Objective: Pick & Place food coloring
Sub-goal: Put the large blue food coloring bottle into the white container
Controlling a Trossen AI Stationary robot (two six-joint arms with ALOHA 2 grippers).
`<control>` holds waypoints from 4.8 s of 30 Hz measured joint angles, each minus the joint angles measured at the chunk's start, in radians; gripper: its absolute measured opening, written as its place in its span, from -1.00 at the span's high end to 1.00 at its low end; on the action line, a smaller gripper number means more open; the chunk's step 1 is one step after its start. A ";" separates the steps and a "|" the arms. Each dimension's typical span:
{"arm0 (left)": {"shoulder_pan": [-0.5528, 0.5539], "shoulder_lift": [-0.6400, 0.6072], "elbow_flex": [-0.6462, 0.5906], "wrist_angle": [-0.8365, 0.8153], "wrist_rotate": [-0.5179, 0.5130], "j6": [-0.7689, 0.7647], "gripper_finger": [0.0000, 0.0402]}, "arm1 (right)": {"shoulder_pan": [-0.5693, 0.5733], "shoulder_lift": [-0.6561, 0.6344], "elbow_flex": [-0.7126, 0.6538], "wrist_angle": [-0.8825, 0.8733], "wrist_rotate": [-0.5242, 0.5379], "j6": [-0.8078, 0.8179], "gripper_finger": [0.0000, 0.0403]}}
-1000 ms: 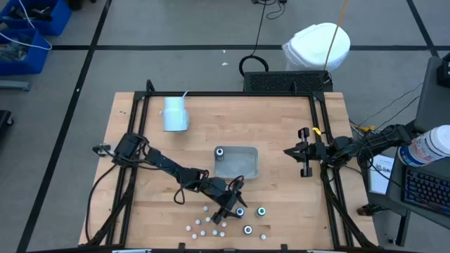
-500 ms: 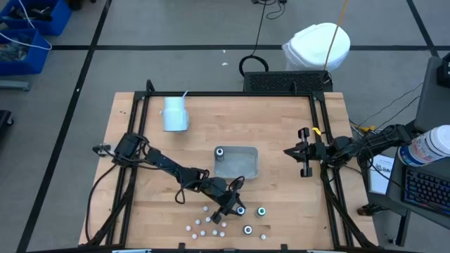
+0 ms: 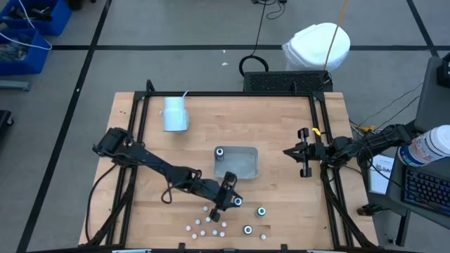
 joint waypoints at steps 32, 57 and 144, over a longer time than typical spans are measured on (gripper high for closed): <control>0.123 -0.373 -0.366 0.219 -0.180 -0.070 0.35 | 0.000 0.003 0.000 -0.006 0.000 -0.001 1.00; 0.177 -0.342 -0.438 0.161 -0.284 -0.376 0.35 | 0.000 0.011 0.000 0.001 0.001 0.001 1.00; 0.119 -0.179 -0.441 0.193 -0.453 -0.401 -0.14 | 0.000 0.016 0.000 0.015 0.000 0.002 1.00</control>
